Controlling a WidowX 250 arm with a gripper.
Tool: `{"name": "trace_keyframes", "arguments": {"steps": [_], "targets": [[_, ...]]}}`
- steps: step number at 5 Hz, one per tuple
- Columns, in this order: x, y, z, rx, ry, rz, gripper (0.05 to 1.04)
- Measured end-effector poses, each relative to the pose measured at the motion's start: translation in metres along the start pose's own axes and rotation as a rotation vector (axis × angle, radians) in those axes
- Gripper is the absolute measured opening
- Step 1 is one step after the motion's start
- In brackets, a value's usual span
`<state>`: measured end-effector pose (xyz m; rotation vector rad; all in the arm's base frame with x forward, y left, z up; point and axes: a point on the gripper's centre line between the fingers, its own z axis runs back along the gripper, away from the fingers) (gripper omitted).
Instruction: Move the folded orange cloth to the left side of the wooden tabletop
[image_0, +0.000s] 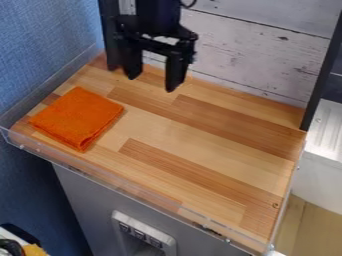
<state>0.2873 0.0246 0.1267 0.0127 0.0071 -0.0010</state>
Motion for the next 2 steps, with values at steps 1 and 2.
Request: {"name": "trace_keyframes", "arguments": {"steps": [1, 2], "targets": [[0.0039, -0.0143, 0.0039, -0.007, -0.013, 0.002, 0.996], [0.0056, -0.0216, 0.0058, -0.017, -0.019, 0.012, 0.996]]}}
